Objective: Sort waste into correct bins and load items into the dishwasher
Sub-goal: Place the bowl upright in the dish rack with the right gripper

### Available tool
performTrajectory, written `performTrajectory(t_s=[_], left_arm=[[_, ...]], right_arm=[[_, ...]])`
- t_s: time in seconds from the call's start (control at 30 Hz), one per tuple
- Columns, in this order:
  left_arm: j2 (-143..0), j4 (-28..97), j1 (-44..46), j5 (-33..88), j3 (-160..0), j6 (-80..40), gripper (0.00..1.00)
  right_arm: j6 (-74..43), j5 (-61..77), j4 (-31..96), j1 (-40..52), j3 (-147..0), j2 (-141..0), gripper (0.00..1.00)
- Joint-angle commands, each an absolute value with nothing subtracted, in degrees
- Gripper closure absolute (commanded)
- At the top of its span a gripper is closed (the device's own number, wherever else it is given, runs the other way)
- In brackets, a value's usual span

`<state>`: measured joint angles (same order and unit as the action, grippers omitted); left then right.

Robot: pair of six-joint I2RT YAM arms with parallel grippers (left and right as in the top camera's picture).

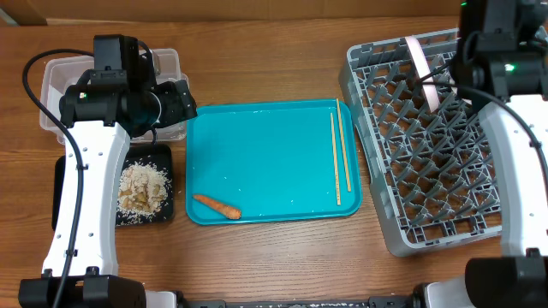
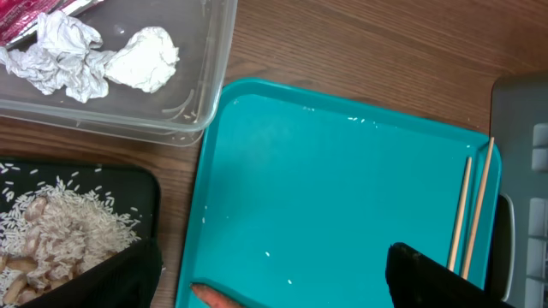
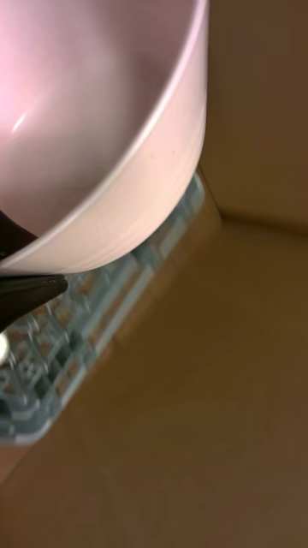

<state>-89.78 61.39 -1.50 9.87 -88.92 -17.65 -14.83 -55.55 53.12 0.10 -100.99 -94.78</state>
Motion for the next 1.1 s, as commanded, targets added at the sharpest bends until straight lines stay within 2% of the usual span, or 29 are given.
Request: performTrajectory(t_s=[0.0,0.47,0.73,1.07], left_arm=[[-89.7,61.5,-1.5,10.1,-89.4,-17.8,0.14],[-89.7,61.4,-1.5,10.2,-89.4,-18.0,0.14],[-89.7,61.5,-1.5,10.2,-89.4,-18.1,0.14],[-89.7,61.4,-1.5,10.2,-89.4,-18.5,0.14]], right_arm=[[-17.2,-70.1,50.3,-4.8,-100.3,-96.5,0.96],[-16.6,-73.5,48.2,-21.6,-100.3,-113.4,0.96],[-18.7,-73.4,47.7,-22.9,-100.3,-120.6,0.96],[-27.6,-67.7,52.6,-21.5,-97.6,-123.2,0.96]])
